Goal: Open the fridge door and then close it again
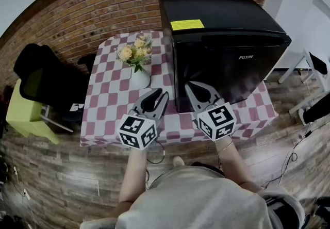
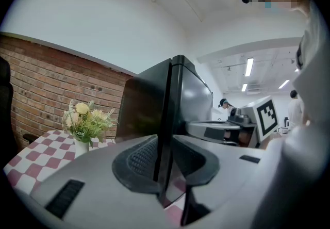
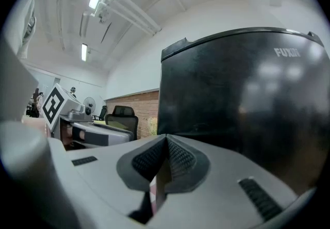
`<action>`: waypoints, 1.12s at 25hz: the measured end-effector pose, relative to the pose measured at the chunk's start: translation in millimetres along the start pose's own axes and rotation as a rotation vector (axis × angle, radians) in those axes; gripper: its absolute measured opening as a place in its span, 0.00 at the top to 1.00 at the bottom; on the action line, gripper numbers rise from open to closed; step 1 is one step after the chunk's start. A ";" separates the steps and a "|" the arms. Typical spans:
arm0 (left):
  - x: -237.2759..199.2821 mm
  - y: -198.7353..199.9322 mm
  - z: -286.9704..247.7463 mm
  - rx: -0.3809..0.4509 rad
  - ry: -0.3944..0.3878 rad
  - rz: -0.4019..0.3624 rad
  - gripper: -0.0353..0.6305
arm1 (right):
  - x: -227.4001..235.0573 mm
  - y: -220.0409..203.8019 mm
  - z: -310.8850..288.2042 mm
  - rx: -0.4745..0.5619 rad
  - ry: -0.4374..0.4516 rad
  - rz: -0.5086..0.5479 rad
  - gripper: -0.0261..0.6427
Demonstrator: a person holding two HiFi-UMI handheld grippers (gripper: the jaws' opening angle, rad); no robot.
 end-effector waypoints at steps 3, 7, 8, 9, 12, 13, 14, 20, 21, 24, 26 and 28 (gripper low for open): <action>0.3 -1.8 -3.5 -0.005 -0.005 0.002 0.81 | -0.3 -1.0 -0.5 -0.004 0.006 0.006 0.96; -0.2 -3.0 -4.6 -0.007 -0.007 0.007 0.81 | -0.7 0.2 -1.0 -0.004 0.005 0.005 0.96; -0.4 -3.5 -4.3 -0.008 -0.007 0.008 0.81 | -0.7 0.1 -1.1 -0.003 0.002 0.001 0.96; -0.4 -4.0 -3.9 -0.008 -0.007 0.009 0.81 | -0.7 -0.5 -1.0 -0.004 -0.001 -0.004 0.96; 1.6 -6.0 -0.9 -0.012 -0.009 0.012 0.81 | -3.1 -3.8 1.4 -0.015 -0.001 -0.013 0.96; 2.8 -6.6 0.5 -0.013 -0.010 0.013 0.81 | -5.0 -4.5 3.3 -0.016 0.004 -0.015 0.96; 4.3 -6.9 2.2 -0.014 -0.012 0.013 0.81 | -7.0 -4.8 5.8 -0.015 0.009 -0.018 0.96; 22.3 -4.0 16.4 -0.010 -0.039 0.006 0.81 | -18.7 -5.1 30.8 -0.011 -0.008 -0.033 0.96; 26.8 -3.8 19.1 -0.009 -0.046 0.005 0.81 | -21.5 -5.7 36.2 -0.013 -0.014 -0.031 0.96; 43.4 -3.6 26.8 -0.008 -0.072 -0.001 0.81 | -30.1 -7.3 54.4 -0.012 -0.036 -0.030 0.96; 56.0 -4.1 32.6 -0.006 -0.094 -0.005 0.81 | -34.9 -7.0 69.1 -0.001 -0.057 -0.036 0.96; 68.1 -5.1 40.2 -0.005 -0.114 -0.006 0.82 | -40.4 -6.6 84.9 0.008 -0.079 -0.043 0.96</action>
Point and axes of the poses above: the fingertips, and each gripper's own axes: z backward along the fingers, x to its right, y out of its top, the point moved 2 cm from there along z, backward along the fingers, and after that the axes turned 6 degrees about -z, right-handed, at the moved point
